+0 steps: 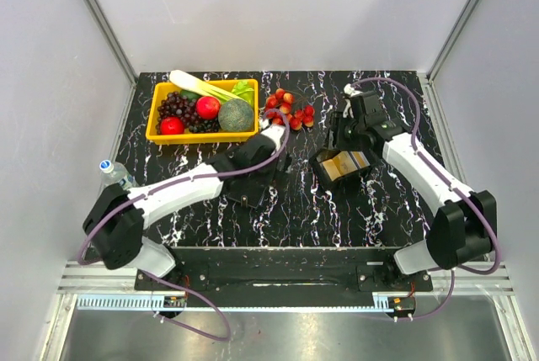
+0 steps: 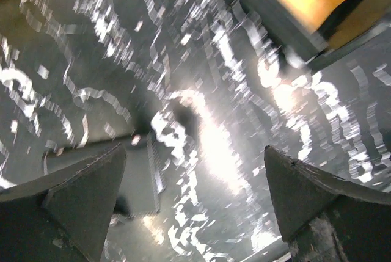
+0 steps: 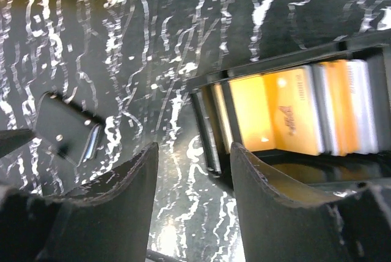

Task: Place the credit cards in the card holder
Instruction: Move the storage box to the center of the board, then pick up the credit card from the storage box.

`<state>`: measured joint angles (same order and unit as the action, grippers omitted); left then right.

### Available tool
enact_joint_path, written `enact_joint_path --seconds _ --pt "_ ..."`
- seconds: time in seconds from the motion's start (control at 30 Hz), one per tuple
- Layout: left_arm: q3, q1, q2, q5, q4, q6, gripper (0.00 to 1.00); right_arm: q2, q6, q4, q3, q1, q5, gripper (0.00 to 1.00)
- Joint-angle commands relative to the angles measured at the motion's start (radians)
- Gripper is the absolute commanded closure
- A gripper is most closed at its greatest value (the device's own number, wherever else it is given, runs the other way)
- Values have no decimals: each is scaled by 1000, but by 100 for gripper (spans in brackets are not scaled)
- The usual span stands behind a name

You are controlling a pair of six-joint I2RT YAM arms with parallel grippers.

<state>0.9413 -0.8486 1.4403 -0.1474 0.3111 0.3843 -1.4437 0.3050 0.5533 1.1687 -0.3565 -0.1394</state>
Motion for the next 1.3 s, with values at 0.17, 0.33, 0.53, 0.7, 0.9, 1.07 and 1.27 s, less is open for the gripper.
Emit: enact_joint_path --seconds 0.17,0.33,0.53,0.7,0.9,1.07,1.27 --pt "428 39 353 301 51 1 3 -110 -43 129 83 151 26 45" --pt "459 95 475 429 5 76 9 -185 -81 158 120 175 -31 48" --pt "528 111 571 503 -4 99 11 -259 -101 174 146 175 63 48" --pt "562 114 627 540 -4 126 12 -288 -138 185 171 174 92 46" --pt "597 117 672 578 -9 125 14 -351 -126 188 189 174 161 43" --pt "620 123 686 594 -3 125 17 -360 -130 168 192 172 205 40" --pt "628 123 697 605 -3 128 18 -336 -138 139 175 174 112 39"
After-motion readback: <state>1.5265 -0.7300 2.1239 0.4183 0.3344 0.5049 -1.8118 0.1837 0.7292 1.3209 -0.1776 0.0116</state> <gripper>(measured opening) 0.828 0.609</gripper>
